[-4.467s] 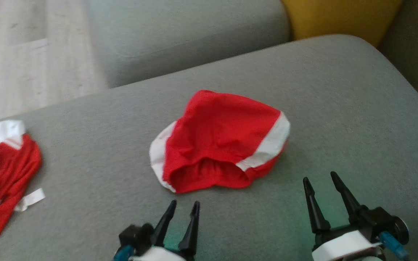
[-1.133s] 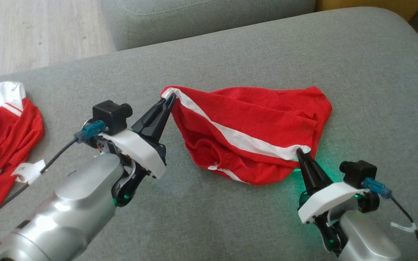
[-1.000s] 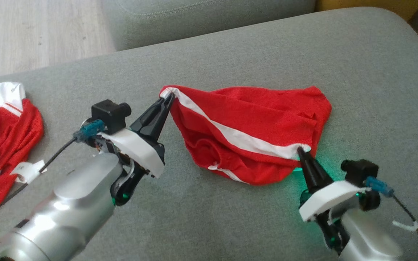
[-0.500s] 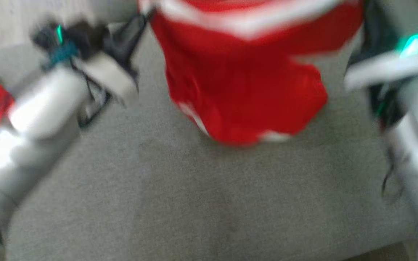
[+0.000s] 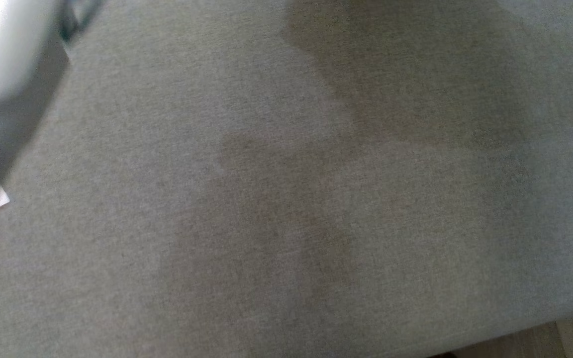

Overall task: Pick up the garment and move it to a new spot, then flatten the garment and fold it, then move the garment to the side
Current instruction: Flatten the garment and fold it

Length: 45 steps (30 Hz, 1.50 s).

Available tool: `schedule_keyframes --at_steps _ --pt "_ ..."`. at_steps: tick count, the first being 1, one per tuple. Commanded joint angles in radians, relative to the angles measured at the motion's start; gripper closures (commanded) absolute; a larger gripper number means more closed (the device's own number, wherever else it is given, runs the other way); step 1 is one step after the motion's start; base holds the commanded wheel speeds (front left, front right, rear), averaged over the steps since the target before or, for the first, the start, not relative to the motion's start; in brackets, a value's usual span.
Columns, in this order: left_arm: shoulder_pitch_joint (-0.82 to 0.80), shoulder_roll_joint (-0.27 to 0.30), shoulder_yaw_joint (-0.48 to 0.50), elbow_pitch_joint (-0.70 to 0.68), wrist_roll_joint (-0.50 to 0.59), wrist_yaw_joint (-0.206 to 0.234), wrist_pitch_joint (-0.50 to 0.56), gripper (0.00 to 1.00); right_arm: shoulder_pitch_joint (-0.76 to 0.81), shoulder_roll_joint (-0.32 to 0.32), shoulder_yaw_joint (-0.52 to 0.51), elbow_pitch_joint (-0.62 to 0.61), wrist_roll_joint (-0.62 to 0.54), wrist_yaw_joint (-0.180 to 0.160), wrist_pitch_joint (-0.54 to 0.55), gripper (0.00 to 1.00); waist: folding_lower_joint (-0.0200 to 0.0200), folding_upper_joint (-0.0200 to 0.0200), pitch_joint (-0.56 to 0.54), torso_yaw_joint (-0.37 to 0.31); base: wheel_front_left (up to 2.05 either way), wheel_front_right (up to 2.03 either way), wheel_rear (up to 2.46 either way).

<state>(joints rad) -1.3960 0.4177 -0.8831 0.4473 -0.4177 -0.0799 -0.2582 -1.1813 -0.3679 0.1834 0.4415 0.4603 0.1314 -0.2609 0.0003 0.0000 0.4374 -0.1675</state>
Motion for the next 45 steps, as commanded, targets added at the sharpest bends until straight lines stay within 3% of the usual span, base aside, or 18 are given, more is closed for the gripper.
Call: schedule_keyframes --at_steps 1,8,14,18,29,35,45 --pt "0.028 0.033 0.038 -0.035 0.018 -0.006 -0.003 1.00 0.067 -0.011 0.010 -0.048 0.016 -0.001 -0.001 1.00 -0.0003 0.0000 -0.001 0.005 0.00 0.00 0.00" --pt "0.358 0.009 0.014 -0.108 0.053 -0.031 -0.003 1.00 0.404 -0.042 0.012 -0.140 0.059 -0.001 -0.001 1.00 -0.0003 0.0000 -0.021 0.029 0.00 0.00 0.00" --pt "0.660 -0.056 -0.062 -0.155 0.094 -0.040 -0.004 1.00 0.734 -0.028 -0.120 -0.236 0.069 -0.001 -0.001 1.00 -0.0003 0.0000 -0.085 0.041 0.00 0.00 0.00" --pt "0.818 -0.068 -0.116 -0.148 0.082 -0.046 -0.004 1.00 0.928 0.001 -0.182 -0.317 0.061 -0.001 0.006 1.00 -0.0003 0.0000 -0.133 0.018 0.00 0.00 0.00" --pt "0.976 -0.033 -0.199 -0.193 0.019 -0.050 -0.003 1.00 1.268 0.019 -0.340 -0.621 0.037 -0.001 0.143 1.00 -0.0003 0.0000 -0.186 -0.011 0.00 0.00 0.00" --pt "0.936 -0.050 -0.159 -0.265 -0.038 -0.050 -0.003 1.00 1.236 0.014 -0.398 -0.688 -0.013 -0.001 0.270 1.00 -0.0003 0.0000 -0.155 0.030 0.00 0.00 0.00" --pt "0.803 -0.136 -0.084 -0.279 -0.283 -0.051 0.030 1.00 0.902 -0.065 -0.306 -0.439 -0.083 -0.001 0.418 1.00 -0.0003 0.0000 -0.103 0.141 0.00 0.00 0.00"
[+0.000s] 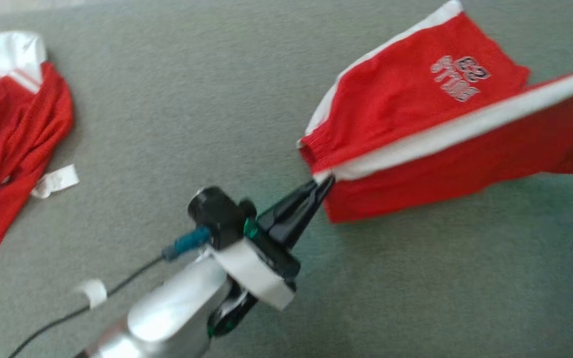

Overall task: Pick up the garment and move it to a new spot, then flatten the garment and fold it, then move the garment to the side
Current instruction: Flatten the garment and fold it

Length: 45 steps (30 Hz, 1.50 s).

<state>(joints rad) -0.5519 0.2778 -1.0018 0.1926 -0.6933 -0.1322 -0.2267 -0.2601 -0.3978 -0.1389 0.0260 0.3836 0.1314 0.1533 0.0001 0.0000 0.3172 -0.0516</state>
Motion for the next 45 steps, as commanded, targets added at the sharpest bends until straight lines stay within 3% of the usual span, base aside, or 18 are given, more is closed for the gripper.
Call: schedule_keyframes --at_steps 1,11,19,25,26,27,28,29,30,34,42,45 --pt "-0.058 -0.003 0.037 -0.015 -0.030 0.002 0.004 1.00 -0.052 -0.044 0.031 0.006 -0.006 -0.001 0.008 1.00 -0.0001 0.0000 0.023 0.033 0.00 0.00 0.00" --pt "-0.204 -0.070 -0.009 0.118 -0.187 0.002 0.022 1.00 -0.344 -0.113 0.207 0.289 -0.031 -0.001 0.030 1.00 -0.0001 0.0000 0.085 0.087 0.00 0.00 0.00" --pt "-0.291 -0.091 -0.049 0.211 -0.255 0.002 -0.007 1.00 -0.553 -0.119 0.358 0.515 -0.048 -0.001 -0.026 1.00 -0.0001 0.0000 0.133 0.093 0.00 0.00 0.00" --pt "-0.306 -0.096 -0.061 0.240 -0.268 0.002 -0.023 1.00 -0.639 -0.101 0.417 0.616 -0.039 -0.001 -0.087 1.00 -0.0001 0.0000 0.147 0.093 0.00 0.00 0.00" --pt "-0.307 -0.098 -0.062 0.245 -0.270 0.002 -0.026 1.00 -0.651 -0.097 0.426 0.636 -0.035 -0.001 -0.098 0.95 -0.0001 0.0000 0.149 0.094 0.00 0.00 0.00" --pt "-0.307 -0.101 -0.063 0.250 -0.271 0.002 -0.028 0.93 -0.663 -0.093 0.432 0.655 -0.030 -0.001 -0.113 0.33 -0.0001 0.0000 0.150 0.096 0.00 0.00 0.00" --pt "-0.305 -0.104 -0.063 0.256 -0.272 0.002 -0.029 0.67 -0.672 -0.090 0.435 0.673 -0.023 -0.001 -0.132 0.00 -0.0001 0.0000 0.149 0.097 0.00 0.00 0.00" --pt "-0.304 -0.109 -0.063 0.262 -0.271 0.002 -0.031 0.15 -0.679 -0.084 0.439 0.690 -0.012 -0.001 -0.150 0.00 -0.0001 0.0000 0.148 0.099 0.00 0.00 0.00" --pt "-0.302 -0.113 -0.063 0.270 -0.265 0.002 -0.032 0.00 -0.683 -0.079 0.442 0.704 0.001 -0.001 -0.168 0.00 -0.0001 0.0000 0.145 0.101 0.00 0.00 0.00" --pt "-0.292 -0.135 -0.020 0.287 -0.181 0.031 -0.034 0.00 -0.672 -0.090 0.487 0.720 0.054 -0.001 -0.226 0.00 -0.0001 0.0000 0.138 0.110 0.00 0.00 0.00" --pt "-0.117 -0.155 0.227 0.111 0.148 0.229 -0.035 0.00 -0.590 -0.177 0.524 0.712 0.177 -0.001 -0.234 0.00 -0.0001 0.0000 0.137 0.122 0.00 0.00 0.00" --pt "-0.027 -0.167 0.325 0.015 0.258 0.276 -0.035 0.00 -0.557 -0.201 0.510 0.730 0.235 -0.001 -0.197 0.00 -0.0001 0.0000 0.138 0.137 0.00 0.00 0.00"
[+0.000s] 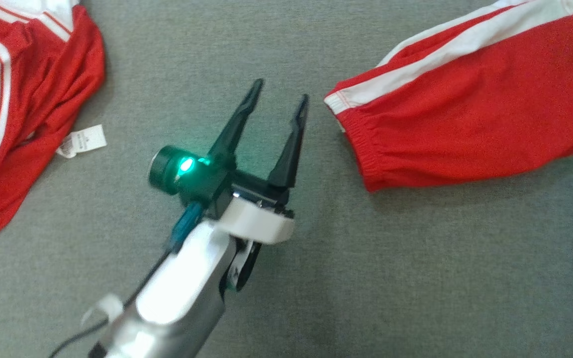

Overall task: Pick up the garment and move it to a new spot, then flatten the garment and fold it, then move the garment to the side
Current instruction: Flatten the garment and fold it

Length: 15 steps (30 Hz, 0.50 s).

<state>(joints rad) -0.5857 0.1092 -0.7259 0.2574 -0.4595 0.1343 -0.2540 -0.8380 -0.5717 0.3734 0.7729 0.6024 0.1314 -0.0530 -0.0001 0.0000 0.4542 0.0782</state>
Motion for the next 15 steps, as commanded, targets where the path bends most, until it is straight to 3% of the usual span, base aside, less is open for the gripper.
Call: schedule_keyframes --at_steps 1,9,10,12,13,15 --pt "0.035 -0.004 0.077 -0.083 0.057 0.019 -0.008 0.00 0.031 -0.037 -0.006 -0.007 0.031 -0.001 0.024 0.00 0.0001 0.0000 0.001 0.016 0.00 0.00 0.00" --pt "0.207 -0.042 0.204 -0.243 0.212 0.002 -0.008 0.00 0.105 -0.056 0.007 0.083 0.123 -0.001 0.158 0.00 0.0001 0.0000 -0.003 0.079 0.00 0.00 0.00" --pt "0.220 -0.044 0.212 -0.251 0.221 -0.005 -0.008 0.00 0.113 -0.053 0.012 0.085 0.139 -0.001 0.174 0.09 0.0001 0.0000 -0.006 0.084 0.00 0.00 0.00" --pt "0.244 -0.048 0.231 -0.260 0.232 -0.018 -0.008 0.00 0.128 -0.043 0.021 0.077 0.176 -0.001 0.202 0.76 0.0001 0.0000 -0.015 0.086 0.00 0.00 0.00" --pt "0.254 -0.050 0.242 -0.264 0.235 -0.025 -0.008 0.00 0.133 -0.040 0.025 0.069 0.193 -0.001 0.213 1.00 0.0001 0.0000 -0.019 0.085 0.00 0.00 0.00" --pt "0.269 -0.053 0.262 -0.266 0.241 -0.038 -0.008 0.00 0.145 -0.041 0.043 0.043 0.218 -0.001 0.226 1.00 0.0001 0.0000 -0.030 0.078 0.00 0.00 0.00"
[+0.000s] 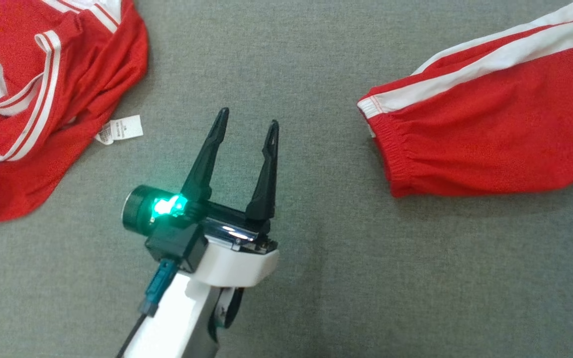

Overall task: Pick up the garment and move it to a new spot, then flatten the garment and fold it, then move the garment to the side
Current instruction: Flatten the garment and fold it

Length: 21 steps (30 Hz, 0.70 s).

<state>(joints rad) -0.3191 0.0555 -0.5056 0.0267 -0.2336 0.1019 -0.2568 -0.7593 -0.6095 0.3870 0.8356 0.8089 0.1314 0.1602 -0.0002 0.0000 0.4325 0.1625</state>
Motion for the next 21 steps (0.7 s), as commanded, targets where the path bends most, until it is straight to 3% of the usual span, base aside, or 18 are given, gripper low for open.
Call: schedule_keyframes --at_steps 1,16,21 --pt "0.008 0.000 0.052 -0.036 0.019 -0.011 -0.005 0.00 0.072 -0.005 0.034 -0.033 0.024 -0.001 0.010 1.00 0.0002 0.0000 -0.014 -0.011 0.00 0.00 0.00" --pt "0.070 -0.005 0.133 -0.027 0.054 -0.050 -0.005 0.00 0.147 -0.050 -0.028 0.001 0.055 -0.001 -0.156 1.00 0.0002 0.0000 -0.104 -0.121 0.00 0.00 0.00" --pt "0.085 -0.005 0.136 -0.019 0.044 -0.055 -0.005 0.00 0.134 -0.038 -0.043 -0.054 0.035 -0.001 -0.204 1.00 0.0002 0.0000 -0.118 -0.147 0.00 0.00 0.00"
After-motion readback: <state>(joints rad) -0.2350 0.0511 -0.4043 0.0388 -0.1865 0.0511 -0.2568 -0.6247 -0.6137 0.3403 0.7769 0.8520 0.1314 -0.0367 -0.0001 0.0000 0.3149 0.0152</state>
